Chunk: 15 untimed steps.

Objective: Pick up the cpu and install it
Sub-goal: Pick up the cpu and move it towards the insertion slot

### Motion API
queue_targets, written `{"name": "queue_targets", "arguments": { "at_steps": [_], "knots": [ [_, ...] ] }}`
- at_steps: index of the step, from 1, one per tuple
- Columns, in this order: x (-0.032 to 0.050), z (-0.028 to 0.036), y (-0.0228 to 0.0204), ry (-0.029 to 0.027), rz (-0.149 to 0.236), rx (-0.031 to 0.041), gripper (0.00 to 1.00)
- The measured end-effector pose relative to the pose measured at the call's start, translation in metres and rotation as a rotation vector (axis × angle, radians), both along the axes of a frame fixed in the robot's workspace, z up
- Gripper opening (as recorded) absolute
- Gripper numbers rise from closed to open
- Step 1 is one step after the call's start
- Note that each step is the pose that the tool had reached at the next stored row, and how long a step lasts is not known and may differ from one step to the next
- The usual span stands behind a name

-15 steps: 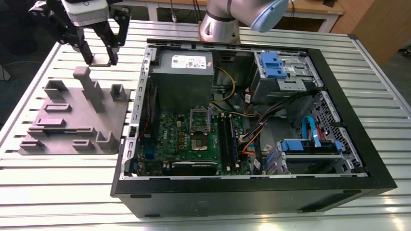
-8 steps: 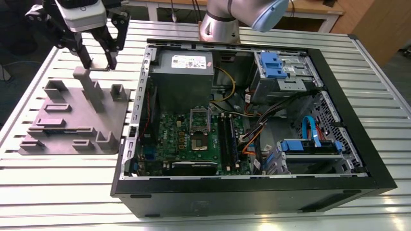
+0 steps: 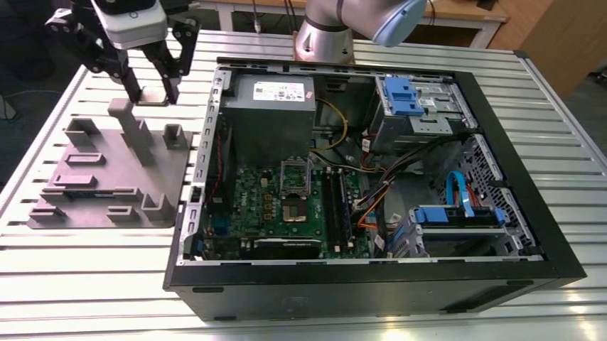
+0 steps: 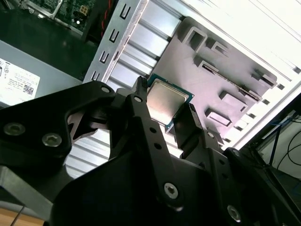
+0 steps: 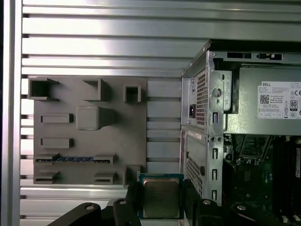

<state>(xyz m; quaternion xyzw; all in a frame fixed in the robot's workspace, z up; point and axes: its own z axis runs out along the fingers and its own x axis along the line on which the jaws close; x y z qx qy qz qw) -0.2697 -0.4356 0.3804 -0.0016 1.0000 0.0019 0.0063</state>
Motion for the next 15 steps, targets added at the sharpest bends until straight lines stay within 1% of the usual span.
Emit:
{"name": "queue_targets", "arguments": {
  "at_steps": [3,4,5,12,15],
  "knots": [
    [0.0040,-0.0001,0.0000,-0.0001,0.000,0.0025,0.47],
    [0.0056,-0.0001,-0.0001,-0.0001,0.000,0.0093,0.47],
    [0.0061,-0.0001,0.0000,-0.0002,0.000,0.0104,0.47],
    [0.0064,-0.0001,0.0000,-0.0001,0.000,0.0104,0.47],
    [0.0090,0.0000,0.0000,0.0000,0.000,0.0104,0.47]
  ]
}}
